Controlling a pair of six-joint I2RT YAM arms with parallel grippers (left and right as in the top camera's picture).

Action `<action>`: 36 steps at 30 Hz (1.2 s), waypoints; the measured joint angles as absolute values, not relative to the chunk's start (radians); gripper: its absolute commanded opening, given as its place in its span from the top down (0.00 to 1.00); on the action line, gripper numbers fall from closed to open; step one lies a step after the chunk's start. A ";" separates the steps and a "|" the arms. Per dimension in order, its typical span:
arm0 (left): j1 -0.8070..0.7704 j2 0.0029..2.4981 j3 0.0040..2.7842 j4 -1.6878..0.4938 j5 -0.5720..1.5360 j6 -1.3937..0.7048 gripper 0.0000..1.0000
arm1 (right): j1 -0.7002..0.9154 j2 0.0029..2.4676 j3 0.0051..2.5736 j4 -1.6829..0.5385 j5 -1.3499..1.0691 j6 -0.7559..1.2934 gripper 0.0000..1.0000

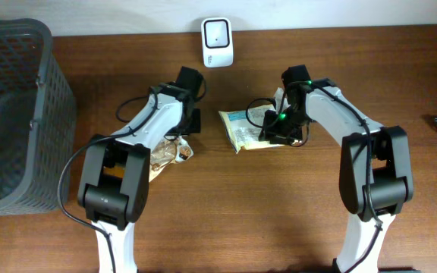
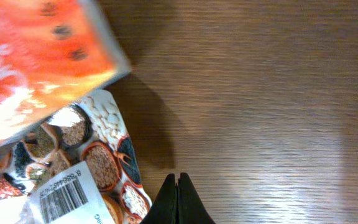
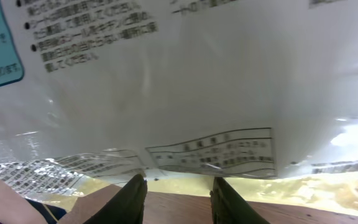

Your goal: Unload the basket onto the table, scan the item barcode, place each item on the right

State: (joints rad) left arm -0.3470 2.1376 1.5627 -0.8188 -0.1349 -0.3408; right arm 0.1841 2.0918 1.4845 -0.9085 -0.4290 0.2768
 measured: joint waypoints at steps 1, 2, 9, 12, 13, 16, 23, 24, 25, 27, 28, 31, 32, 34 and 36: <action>-0.342 2.138 1.565 -0.828 -0.136 -0.341 1.00 | 0.188 2.092 1.485 -0.904 -0.429 0.281 0.64; -0.338 2.138 1.571 -0.839 -0.131 -0.341 1.00 | 0.194 2.092 1.485 -0.898 -0.429 0.286 0.65; -0.335 2.051 1.623 -0.841 0.115 -0.341 1.00 | 0.253 2.092 1.485 -0.812 -0.442 0.363 0.66; -0.335 2.036 1.629 -0.823 0.229 -0.341 1.00 | 0.281 2.092 1.485 -0.788 -0.448 0.366 0.77; -0.335 2.036 1.629 -0.816 0.263 -0.341 1.00 | 0.292 2.092 1.485 -0.783 -0.448 0.371 0.79; -0.336 2.036 1.629 -0.802 0.327 -0.333 1.00 | 0.321 2.092 1.485 -0.791 -0.453 0.374 0.83; -0.336 2.036 1.629 -0.769 0.379 -0.319 1.00 | 0.236 2.090 1.591 -0.968 -0.460 0.362 0.82; -0.336 2.036 1.629 -0.757 0.388 -0.318 1.00 | 0.205 2.085 1.622 -0.991 -0.459 0.353 0.83; -0.336 2.036 1.629 -0.734 0.401 -0.317 1.00 | 0.170 2.076 1.655 -1.015 -0.458 0.339 0.83; -0.337 2.036 1.629 -0.693 0.426 -0.315 1.00 | 0.110 2.056 1.697 -1.040 -0.458 0.324 0.83; -0.340 2.036 1.629 -0.672 0.437 -0.315 1.00 | 0.084 2.047 1.707 -1.044 -0.459 0.317 0.83; -0.353 2.037 1.629 -0.607 0.450 -0.341 1.00 | 0.027 2.038 1.711 -1.045 -0.458 0.308 0.83; -0.362 2.038 1.629 -0.593 0.454 -0.352 1.00 | 0.017 2.038 1.708 -1.045 -0.454 0.307 0.83; -0.390 2.049 1.629 -0.562 0.458 -0.369 1.00 | 0.011 2.038 1.705 -1.045 -0.442 0.305 0.77; -0.422 2.069 1.629 -0.540 0.462 -0.380 1.00 | 0.012 2.039 1.704 -1.045 -0.428 0.303 0.76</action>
State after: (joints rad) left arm -0.4221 2.0693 1.6291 -0.5396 0.4618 -0.3798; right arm 0.0116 2.0392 1.7042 -1.0454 -0.4278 0.3031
